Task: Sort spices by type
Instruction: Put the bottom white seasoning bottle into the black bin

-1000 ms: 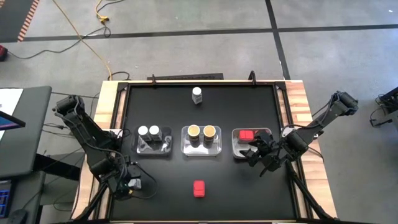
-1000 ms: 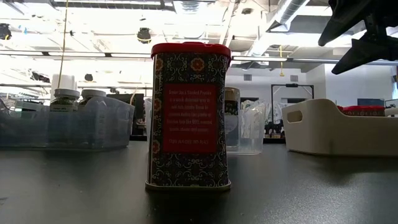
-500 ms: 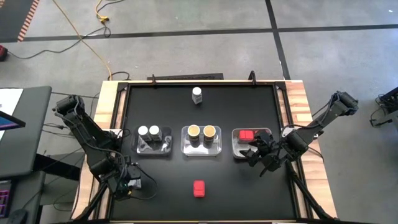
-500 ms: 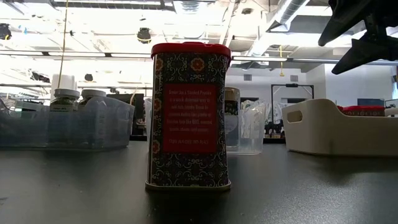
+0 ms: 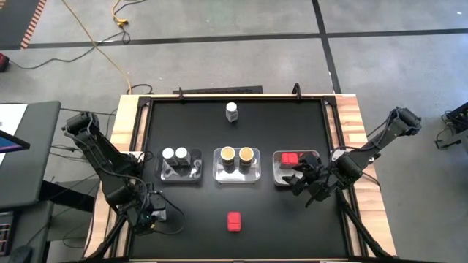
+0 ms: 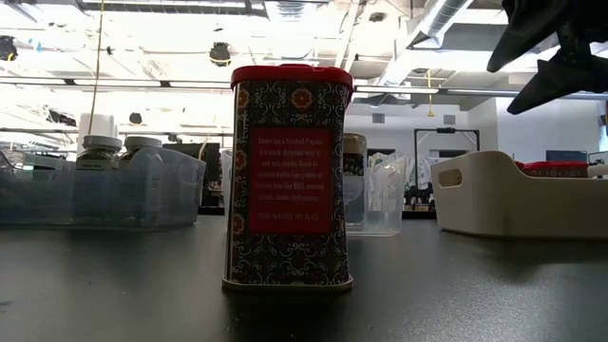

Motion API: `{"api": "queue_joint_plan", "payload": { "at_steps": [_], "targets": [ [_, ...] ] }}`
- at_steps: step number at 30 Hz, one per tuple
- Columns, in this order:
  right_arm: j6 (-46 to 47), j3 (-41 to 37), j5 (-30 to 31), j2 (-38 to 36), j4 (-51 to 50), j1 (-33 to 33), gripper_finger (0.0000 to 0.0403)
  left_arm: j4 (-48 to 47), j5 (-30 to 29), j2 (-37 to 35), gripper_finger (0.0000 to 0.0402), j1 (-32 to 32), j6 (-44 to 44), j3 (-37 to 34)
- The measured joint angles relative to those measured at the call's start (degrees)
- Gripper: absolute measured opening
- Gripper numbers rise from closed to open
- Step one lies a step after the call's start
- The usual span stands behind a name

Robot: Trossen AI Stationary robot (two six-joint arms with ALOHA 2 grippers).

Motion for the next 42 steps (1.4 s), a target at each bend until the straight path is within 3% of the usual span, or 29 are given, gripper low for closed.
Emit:
{"api": "queue_joint_plan", "payload": {
  "at_steps": [9, 18, 24, 33, 42],
  "targets": [
    [0.02, 0.00, 0.00, 0.00, 0.27, 0.02, 0.0372, 0.40, -0.02, 0.00, 0.0204, 0.65, -5.19, 0.00],
    [-0.09, 0.00, -0.93, -0.02, 0.25, 0.02, 0.0372, 1.39, -0.19, -0.02, 0.0204, 4.15, -4.27, 0.03],
    [-0.07, 0.00, -0.98, 0.00, 0.24, 0.02, 0.0372, -1.00, -4.14, -1.77, 0.0204, 7.59, 1.98, 5.90],
    [-0.07, 0.00, -1.01, 0.00, 0.21, 0.02, 0.0372, -17.62, -8.08, -4.03, 0.0194, 16.82, 16.54, 17.31],
    [-0.09, 0.00, -1.03, 0.00, 0.19, 0.02, 0.0372, -23.37, -7.32, -6.59, 0.0198, 28.32, 35.58, 18.93]
  ]
}}
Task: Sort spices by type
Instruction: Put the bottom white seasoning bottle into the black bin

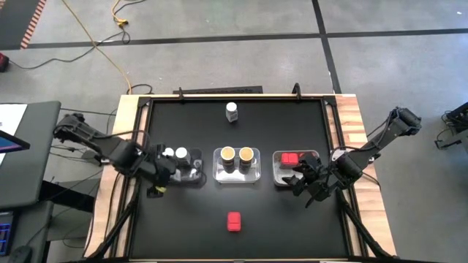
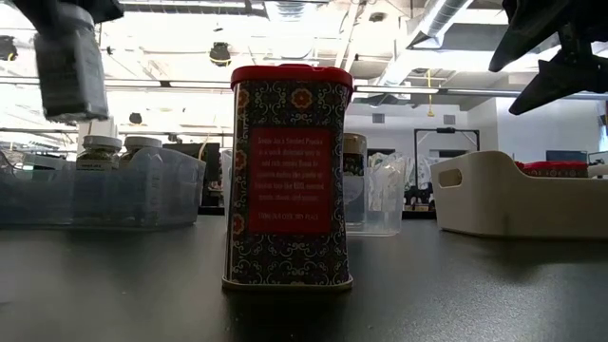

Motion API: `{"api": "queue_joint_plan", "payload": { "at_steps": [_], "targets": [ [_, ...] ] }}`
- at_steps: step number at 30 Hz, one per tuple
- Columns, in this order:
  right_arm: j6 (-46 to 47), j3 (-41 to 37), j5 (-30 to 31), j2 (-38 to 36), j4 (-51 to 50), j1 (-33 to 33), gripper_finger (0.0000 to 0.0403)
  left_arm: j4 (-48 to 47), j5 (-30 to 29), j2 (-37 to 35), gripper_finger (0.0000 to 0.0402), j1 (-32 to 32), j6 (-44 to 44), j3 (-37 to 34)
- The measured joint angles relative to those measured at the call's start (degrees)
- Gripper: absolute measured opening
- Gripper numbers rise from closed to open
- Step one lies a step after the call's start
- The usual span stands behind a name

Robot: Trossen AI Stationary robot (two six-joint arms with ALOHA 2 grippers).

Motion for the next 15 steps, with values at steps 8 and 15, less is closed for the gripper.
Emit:
{"api": "queue_joint_plan", "payload": {
  "at_steps": [8, 15],
  "targets": [
    [0.73, 0.00, 0.00, 0.00, 0.04, 0.00, 0.0372, 0.46, 3.36, -4.13, 0.0200, 7.22, 9.95, -8.06],
    [2.52, 0.00, 0.00, -0.01, 0.05, 0.00, 0.0372, 4.29, 3.78, -6.63, 0.0200, 9.40, 13.49, -11.75]
  ]
}}
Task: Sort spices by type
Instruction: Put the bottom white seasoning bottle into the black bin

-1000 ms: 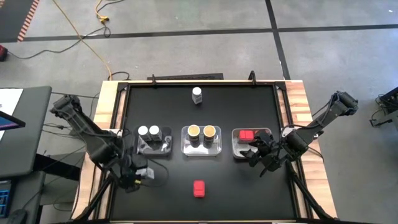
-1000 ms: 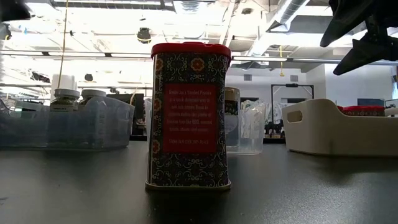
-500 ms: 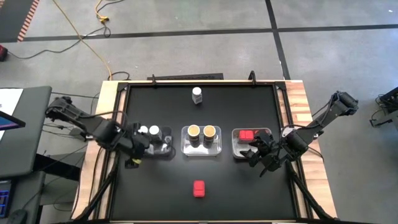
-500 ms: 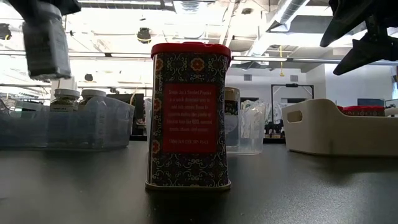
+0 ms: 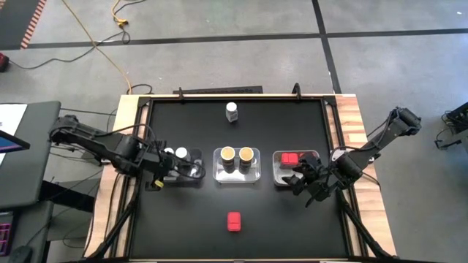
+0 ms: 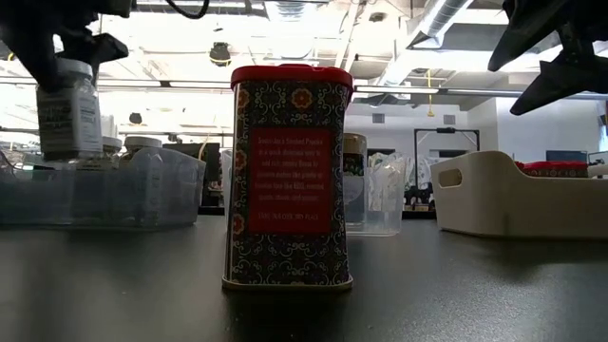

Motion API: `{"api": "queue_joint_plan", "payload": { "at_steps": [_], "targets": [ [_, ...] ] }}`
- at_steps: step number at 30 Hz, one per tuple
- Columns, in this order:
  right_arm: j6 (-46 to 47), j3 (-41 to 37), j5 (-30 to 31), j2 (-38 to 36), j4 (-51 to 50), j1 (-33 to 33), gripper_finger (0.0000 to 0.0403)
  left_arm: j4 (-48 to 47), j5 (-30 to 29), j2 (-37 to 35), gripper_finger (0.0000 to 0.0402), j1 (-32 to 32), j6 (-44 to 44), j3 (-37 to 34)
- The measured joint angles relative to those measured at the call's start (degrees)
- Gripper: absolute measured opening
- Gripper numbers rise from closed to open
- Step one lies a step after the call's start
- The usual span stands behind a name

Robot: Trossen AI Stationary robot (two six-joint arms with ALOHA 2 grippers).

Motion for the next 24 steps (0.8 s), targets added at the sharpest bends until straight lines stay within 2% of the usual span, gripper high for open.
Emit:
{"api": "queue_joint_plan", "payload": {
  "at_steps": [3, 24],
  "targets": [
    [0.06, 0.00, -0.02, 0.01, -0.01, 0.00, 0.0372, 0.63, 1.91, -0.02, 0.0200, 0.27, -0.01, -1.46],
    [0.95, 0.00, 0.00, 0.01, -0.01, 0.00, 0.0372, 6.43, 1.25, 0.06, 0.0201, 0.20, 0.48, -10.03]
  ]
}}
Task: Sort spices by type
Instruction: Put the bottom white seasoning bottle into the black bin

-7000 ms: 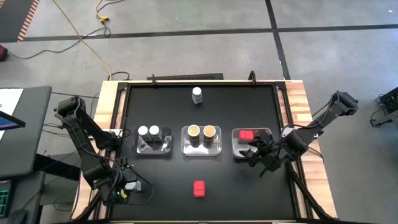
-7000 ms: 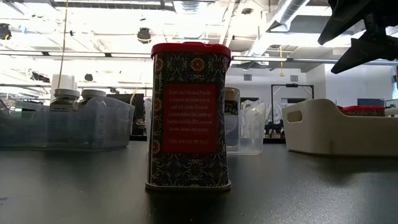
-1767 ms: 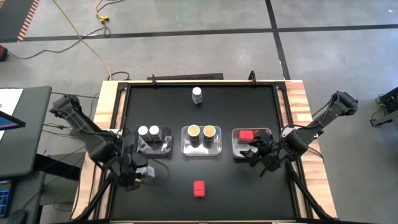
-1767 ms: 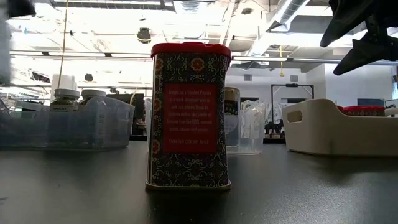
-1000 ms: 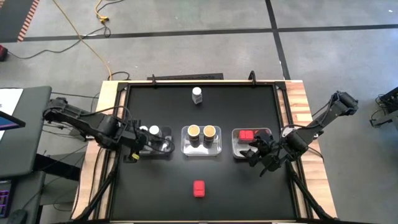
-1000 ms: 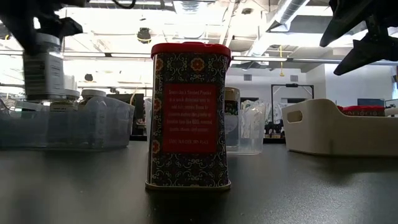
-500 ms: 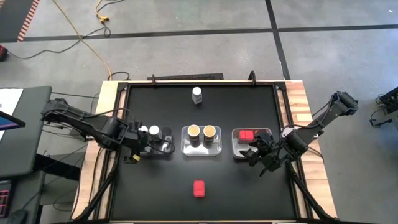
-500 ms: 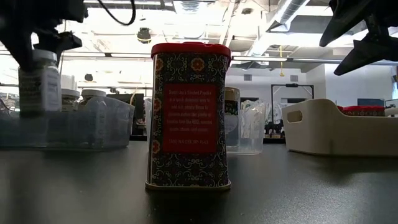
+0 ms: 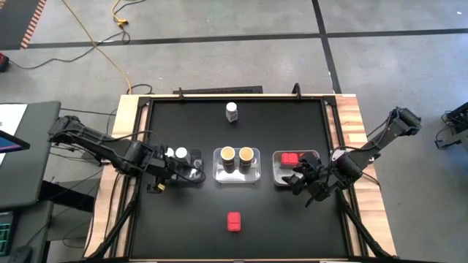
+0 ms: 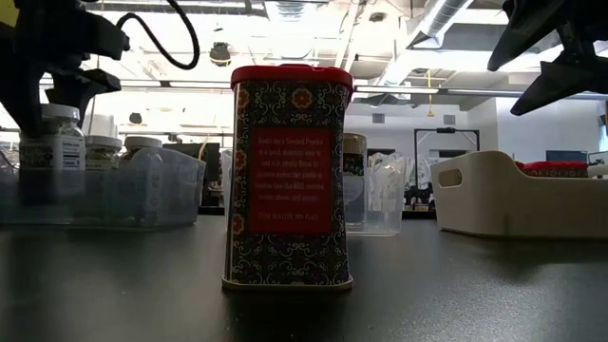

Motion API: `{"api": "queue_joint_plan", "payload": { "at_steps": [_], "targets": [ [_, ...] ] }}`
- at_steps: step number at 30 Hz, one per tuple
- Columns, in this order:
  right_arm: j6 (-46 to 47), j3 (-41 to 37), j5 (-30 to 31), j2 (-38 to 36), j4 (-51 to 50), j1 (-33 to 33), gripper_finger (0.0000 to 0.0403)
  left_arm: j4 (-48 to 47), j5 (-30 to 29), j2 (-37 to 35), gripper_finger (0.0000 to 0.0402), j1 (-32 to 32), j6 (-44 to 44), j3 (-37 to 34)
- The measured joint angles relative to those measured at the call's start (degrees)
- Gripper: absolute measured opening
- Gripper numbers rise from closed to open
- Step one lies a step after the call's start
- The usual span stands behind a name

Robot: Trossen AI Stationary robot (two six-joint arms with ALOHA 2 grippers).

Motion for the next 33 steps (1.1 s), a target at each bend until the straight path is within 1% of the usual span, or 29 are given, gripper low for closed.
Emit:
{"api": "queue_joint_plan", "payload": {
  "at_steps": [3, 16, 27, 33],
  "targets": [
    [0.01, 0.00, 0.00, -0.01, -0.02, 0.00, 0.0372, 1.31, 0.02, 0.00, 0.0201, 0.00, 0.05, -0.65],
    [-0.43, 0.00, 0.00, 0.01, -0.13, -0.02, 0.0372, 1.39, 0.12, 0.00, 0.0201, 0.10, 3.07, -0.67],
    [-0.42, 0.00, 0.01, -0.01, -0.06, -0.01, 0.0372, 1.46, 2.00, 0.00, 0.0201, 5.03, 6.14, -0.67],
    [-0.44, 0.00, 0.00, 0.01, -0.04, 0.00, 0.0372, 2.53, 2.79, 0.00, 0.0201, 6.38, 6.94, -0.67]
  ]
}}
